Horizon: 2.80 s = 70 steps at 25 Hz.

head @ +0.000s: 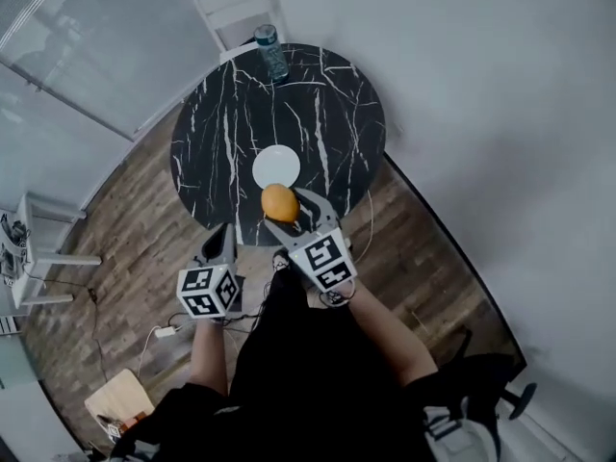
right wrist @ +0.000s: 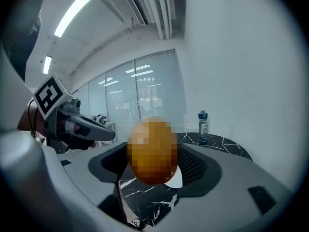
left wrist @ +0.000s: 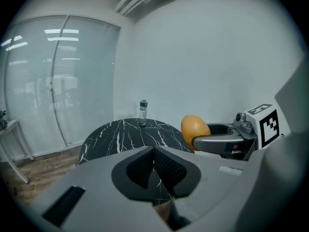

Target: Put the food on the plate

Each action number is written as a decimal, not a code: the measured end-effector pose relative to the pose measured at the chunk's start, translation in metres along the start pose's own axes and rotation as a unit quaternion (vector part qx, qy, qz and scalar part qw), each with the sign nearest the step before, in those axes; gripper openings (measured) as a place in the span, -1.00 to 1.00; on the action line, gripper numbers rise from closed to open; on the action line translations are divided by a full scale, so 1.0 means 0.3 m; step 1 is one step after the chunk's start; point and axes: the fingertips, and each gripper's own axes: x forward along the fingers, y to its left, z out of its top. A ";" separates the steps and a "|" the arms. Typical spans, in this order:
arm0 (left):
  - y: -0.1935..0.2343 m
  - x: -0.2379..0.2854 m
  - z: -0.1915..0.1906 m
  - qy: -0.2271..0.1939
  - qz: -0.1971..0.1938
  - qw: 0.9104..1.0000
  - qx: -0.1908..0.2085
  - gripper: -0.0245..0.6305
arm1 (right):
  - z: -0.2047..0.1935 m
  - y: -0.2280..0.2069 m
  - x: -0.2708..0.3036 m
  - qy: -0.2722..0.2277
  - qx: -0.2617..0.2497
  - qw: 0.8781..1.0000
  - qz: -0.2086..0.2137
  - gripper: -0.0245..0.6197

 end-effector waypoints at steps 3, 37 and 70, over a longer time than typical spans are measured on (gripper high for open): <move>0.030 0.093 0.015 0.017 -0.039 0.999 0.012 -0.93 | -0.048 -0.024 0.065 0.021 0.020 0.999 -0.025 0.03; -0.024 0.596 -0.073 0.205 -0.418 0.879 -0.103 -0.25 | -0.315 -0.136 0.424 0.082 0.056 0.978 -0.181 0.03; 0.105 0.842 0.070 0.104 -0.342 0.902 0.240 -0.26 | -0.343 -0.344 0.433 0.080 0.142 0.945 -0.283 -0.93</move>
